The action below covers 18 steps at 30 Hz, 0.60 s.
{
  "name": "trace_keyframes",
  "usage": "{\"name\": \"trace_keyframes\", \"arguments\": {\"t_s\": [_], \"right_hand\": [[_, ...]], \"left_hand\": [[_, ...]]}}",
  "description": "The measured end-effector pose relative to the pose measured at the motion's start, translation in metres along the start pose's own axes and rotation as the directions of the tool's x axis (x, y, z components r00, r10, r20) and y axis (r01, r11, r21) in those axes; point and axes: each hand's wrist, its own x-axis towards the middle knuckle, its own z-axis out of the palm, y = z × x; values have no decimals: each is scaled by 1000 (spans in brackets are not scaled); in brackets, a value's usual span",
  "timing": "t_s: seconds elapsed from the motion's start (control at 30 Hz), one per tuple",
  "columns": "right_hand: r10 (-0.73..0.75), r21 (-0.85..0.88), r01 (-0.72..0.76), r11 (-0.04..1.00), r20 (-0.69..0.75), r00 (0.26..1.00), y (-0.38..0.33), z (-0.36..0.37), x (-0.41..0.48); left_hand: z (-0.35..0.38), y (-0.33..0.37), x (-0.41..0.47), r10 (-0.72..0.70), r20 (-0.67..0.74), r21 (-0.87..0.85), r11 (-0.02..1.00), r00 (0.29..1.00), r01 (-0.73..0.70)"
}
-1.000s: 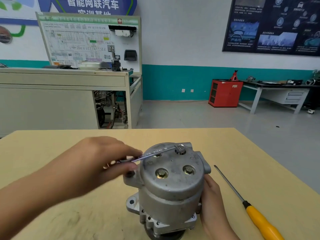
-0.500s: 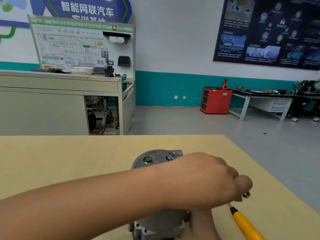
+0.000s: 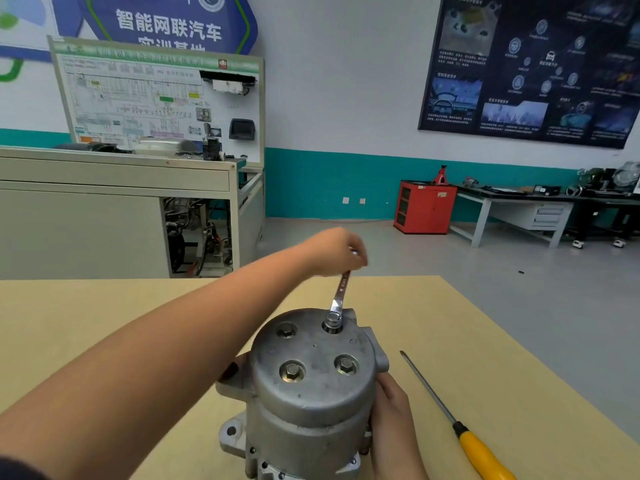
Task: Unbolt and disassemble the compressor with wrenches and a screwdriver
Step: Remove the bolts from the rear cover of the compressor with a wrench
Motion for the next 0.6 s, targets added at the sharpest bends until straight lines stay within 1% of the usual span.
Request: {"name": "trace_keyframes", "arguments": {"t_s": [0.03,0.07,0.1,0.13,0.17,0.23,0.3,0.4,0.43,0.47,0.53,0.6], "right_hand": [[35,-8,-36,999,-42,998,-1,-11,2],[27,-46,-30,999,-55,998,-3,-11,1],[-7,-55,5,998,-19,1000,0,-9,0],[10,-37,-11,999,-14,1000,0,-6,-1],[24,-27,-23,999,9,1000,1,-5,-1],[13,-33,-13,999,-4,1000,1,-8,0],[1,-44,0,999,3,1000,-2,-6,-2],[-3,-52,4,999,17,1000,1,-7,-1],[-11,-36,12,999,25,1000,1,-7,-1],[-8,-15,8,1000,11,1000,0,-7,-1],[-4,-3,4,1000,4,1000,1,-7,-1],[-15,9,15,1000,-9,1000,0,-4,-3]], "left_hand": [[-3,-14,-2,-53,-30,-51,997,998,52],[-6,-27,-6,-95,-61,-92,992,994,89],[-10,-40,-14,-124,-91,-128,985,988,111],[-14,-53,-25,-149,-109,-170,977,983,130],[-18,-65,-39,-165,-123,-220,966,978,136],[-28,-83,-72,-167,-133,-327,938,977,116],[-34,-91,-108,-124,-180,-335,940,976,57],[-37,-85,-159,8,-304,-162,985,953,-60],[-38,-80,-174,97,-336,-44,992,937,-119],[-38,-75,-188,206,-348,99,978,914,-183],[-37,-58,-205,412,-303,340,889,859,-307],[-31,-41,-212,561,-248,471,782,790,-407]]}}
